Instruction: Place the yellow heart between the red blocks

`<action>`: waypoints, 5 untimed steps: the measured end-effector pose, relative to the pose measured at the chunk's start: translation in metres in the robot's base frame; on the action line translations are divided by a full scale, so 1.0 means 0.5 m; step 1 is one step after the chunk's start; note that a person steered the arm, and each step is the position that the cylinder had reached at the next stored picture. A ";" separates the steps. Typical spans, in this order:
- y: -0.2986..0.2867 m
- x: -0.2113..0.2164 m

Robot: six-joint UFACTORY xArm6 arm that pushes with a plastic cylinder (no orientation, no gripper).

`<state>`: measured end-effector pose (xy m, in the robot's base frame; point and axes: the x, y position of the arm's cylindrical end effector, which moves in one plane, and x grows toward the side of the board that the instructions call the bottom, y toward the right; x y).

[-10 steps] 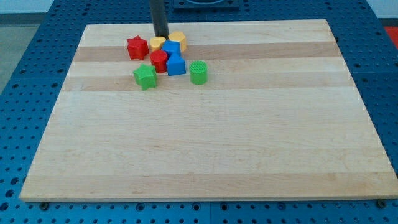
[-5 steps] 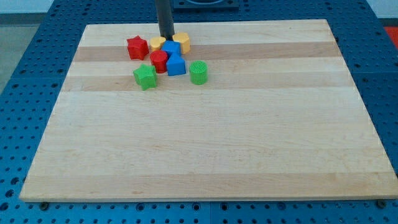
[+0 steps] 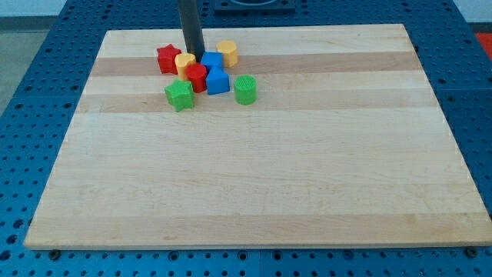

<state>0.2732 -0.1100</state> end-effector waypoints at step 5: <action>0.027 -0.024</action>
<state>0.2612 -0.0964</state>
